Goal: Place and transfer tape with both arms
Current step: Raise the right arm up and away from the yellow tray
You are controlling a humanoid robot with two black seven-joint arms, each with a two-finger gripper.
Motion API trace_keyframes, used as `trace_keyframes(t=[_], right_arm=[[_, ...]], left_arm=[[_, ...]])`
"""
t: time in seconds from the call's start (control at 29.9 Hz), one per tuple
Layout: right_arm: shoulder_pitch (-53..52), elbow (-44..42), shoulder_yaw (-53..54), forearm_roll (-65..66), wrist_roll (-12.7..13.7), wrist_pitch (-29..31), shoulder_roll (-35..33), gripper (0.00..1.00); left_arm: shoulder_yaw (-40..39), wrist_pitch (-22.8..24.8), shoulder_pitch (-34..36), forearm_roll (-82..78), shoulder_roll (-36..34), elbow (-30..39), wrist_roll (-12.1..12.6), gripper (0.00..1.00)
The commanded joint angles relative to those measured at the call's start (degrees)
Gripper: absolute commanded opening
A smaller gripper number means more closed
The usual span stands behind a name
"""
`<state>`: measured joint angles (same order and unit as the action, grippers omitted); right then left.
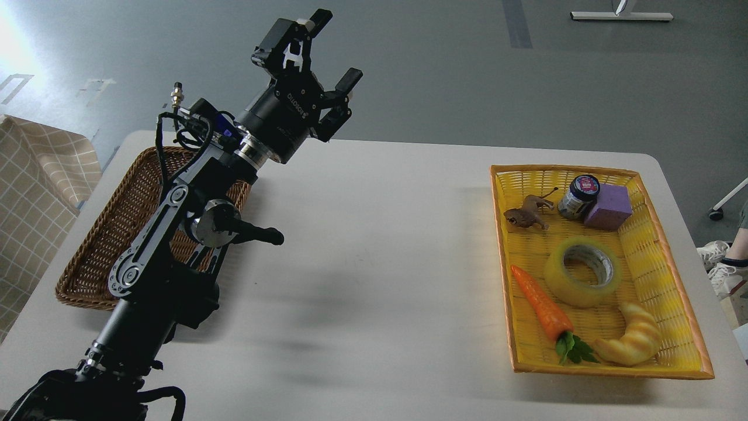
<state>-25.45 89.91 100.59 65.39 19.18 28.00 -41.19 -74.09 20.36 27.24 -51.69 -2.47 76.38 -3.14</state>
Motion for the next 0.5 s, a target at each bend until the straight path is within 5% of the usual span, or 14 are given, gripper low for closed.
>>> trace_keyframes(t=[0.0,0.47], right_arm=[[-0.3,0.8,-2.8,0.3,-0.2,0.0,-3.7,1.0],[3.6,1.5,-14.5,24.9,-0.9,0.0,-6.4,1.0]], left_arm=[[0.0,-0.1,0.2,-0.1,-0.1,-0.1,0.2,0.98],[-0.1,-0.5,-0.6,-0.1,-0.2,-0.2,0.3,0.98]])
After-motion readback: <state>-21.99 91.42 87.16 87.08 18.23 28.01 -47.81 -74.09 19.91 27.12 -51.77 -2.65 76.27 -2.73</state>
